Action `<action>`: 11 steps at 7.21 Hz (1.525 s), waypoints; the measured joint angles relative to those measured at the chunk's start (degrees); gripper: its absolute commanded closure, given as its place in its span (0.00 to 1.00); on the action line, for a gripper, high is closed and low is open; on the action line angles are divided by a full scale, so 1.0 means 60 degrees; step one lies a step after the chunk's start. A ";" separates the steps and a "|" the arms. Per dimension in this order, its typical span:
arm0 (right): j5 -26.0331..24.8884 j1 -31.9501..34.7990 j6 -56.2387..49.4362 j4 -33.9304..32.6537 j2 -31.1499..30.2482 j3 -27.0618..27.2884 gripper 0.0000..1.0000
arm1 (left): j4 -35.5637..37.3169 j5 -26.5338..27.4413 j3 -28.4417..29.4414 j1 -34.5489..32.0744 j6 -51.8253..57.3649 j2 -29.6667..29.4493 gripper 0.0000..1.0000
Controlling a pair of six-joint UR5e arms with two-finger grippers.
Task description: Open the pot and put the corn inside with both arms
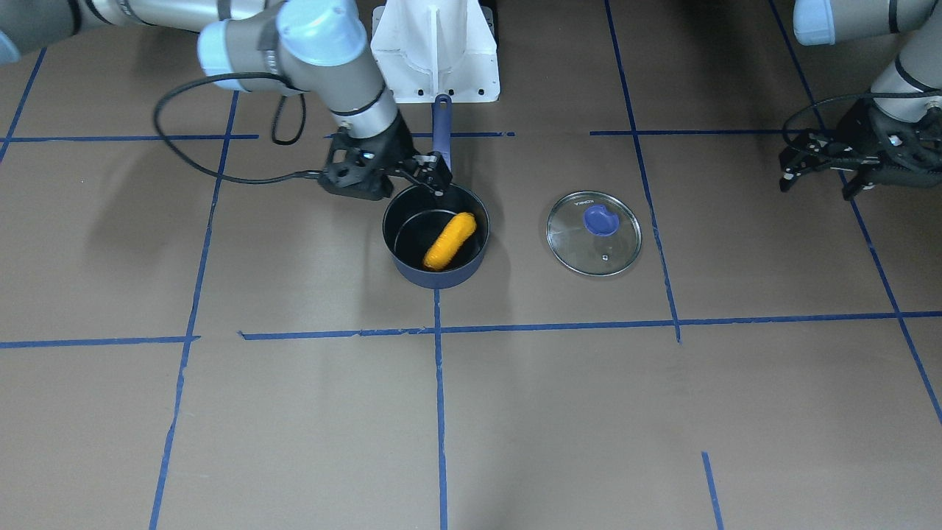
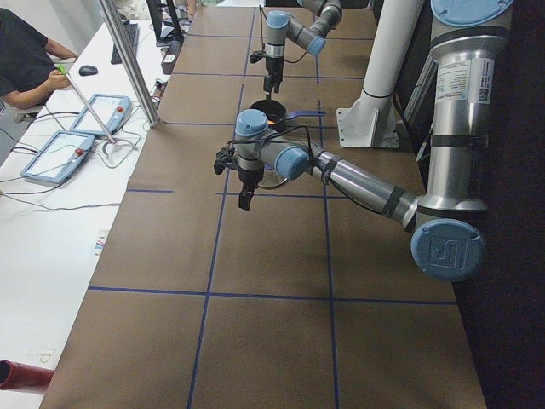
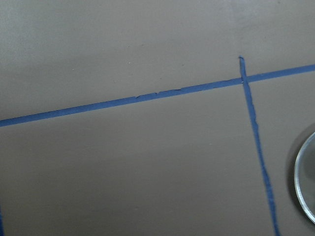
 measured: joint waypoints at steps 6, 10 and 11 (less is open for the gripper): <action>0.3786 0.6016 -0.9330 -0.0085 -0.6904 0.2293 0.00 | 0.0300 -0.0844 0.2513 -0.2953 0.5055 -0.0164 0.00; 0.3740 0.8559 -1.5203 -0.1241 -0.8064 0.1258 0.00 | 0.2470 -0.1750 0.2458 -0.3400 0.5082 -0.0546 0.00; 0.3589 0.8697 -1.5548 -0.1442 -0.8066 0.1221 0.00 | 0.2837 -0.1755 0.2407 -0.3475 0.5074 -0.0668 0.00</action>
